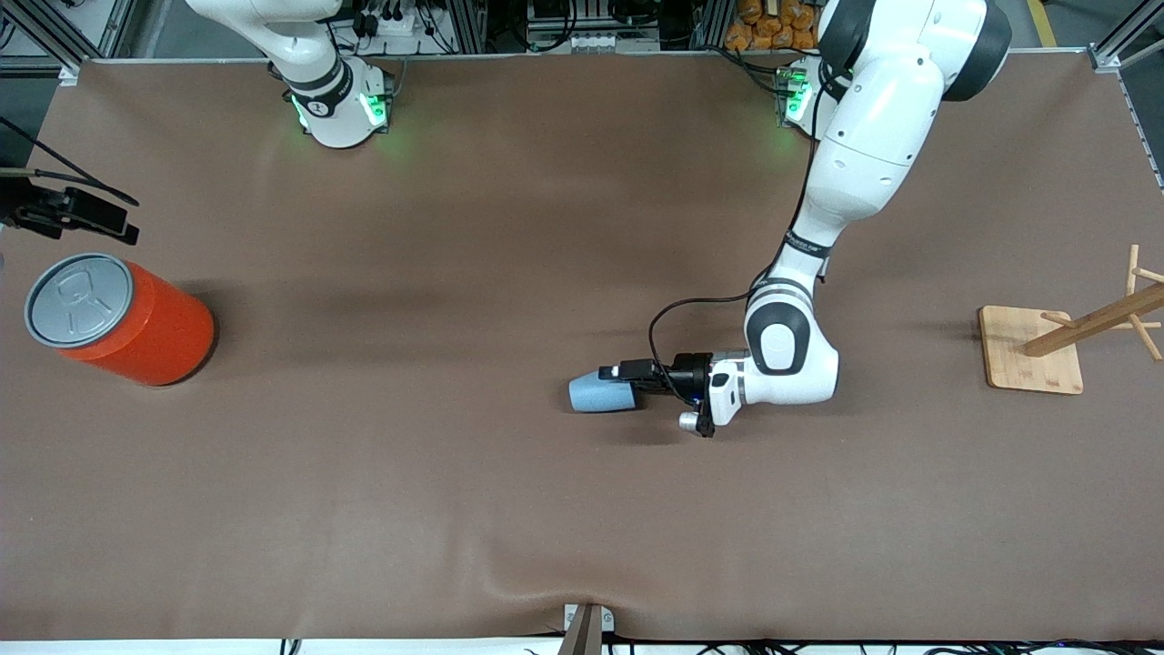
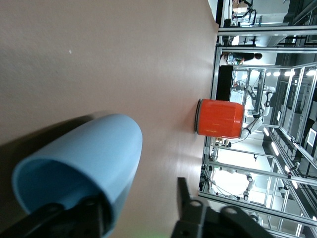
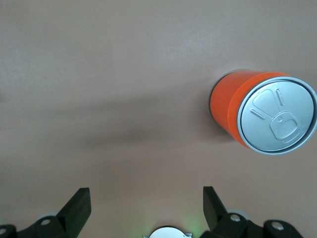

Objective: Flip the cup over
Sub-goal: 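Lift the blue cup and rotate it upright with the left gripper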

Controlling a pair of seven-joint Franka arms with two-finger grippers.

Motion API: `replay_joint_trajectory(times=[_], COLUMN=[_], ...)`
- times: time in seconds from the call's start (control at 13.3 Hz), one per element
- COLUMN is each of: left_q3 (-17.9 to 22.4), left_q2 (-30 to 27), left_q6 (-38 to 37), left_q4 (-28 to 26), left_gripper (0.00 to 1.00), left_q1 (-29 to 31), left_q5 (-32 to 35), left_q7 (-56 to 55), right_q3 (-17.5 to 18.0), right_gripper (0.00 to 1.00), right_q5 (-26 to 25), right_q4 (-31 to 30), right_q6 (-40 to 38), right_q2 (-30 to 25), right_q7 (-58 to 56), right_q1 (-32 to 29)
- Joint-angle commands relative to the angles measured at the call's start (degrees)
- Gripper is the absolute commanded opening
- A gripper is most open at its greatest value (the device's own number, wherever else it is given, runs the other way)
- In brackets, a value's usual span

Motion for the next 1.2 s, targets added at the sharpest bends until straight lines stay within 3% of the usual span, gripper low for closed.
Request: replay_joint_trajectory(times=[0.0,0.53,0.68,0.9,1.13], left_q3=[0.2,0.4,0.1,0.4,0.6], left_q2=[-0.4,-2.5,-5.9,-12.2,-19.3], left_q6=[-0.5,-0.6,-0.5,-2.3,-2.4], left_q4=[0.1,0.9,2.7,2.6,2.3], left_gripper=[0.0,0.0,0.0,0.0,0.0], left_q1=[1.2,1.2,1.7,4.2,5.1], left_q5=[2.4,5.1,13.3,22.9,42.3], left_q7=[1.1,-3.3,-14.1,-21.7,-32.2], right_q3=[1.1,1.2,1.1,1.1,1.1], right_gripper=[1.0,1.0,1.0,1.0,1.0], right_q5=[-0.5,-0.9,-0.9,-0.2,0.0], right_q4=[1.1,1.8,1.9,1.9,1.9], right_q6=[-2.1,-0.8,-0.8,-0.9,-1.0], right_q2=[-0.9,-0.7,-0.7,-0.7,-0.7], right_q7=[0.1,0.2,0.3,0.4,0.3], right_q1=[-0.8,1.5,1.5,1.4,0.4])
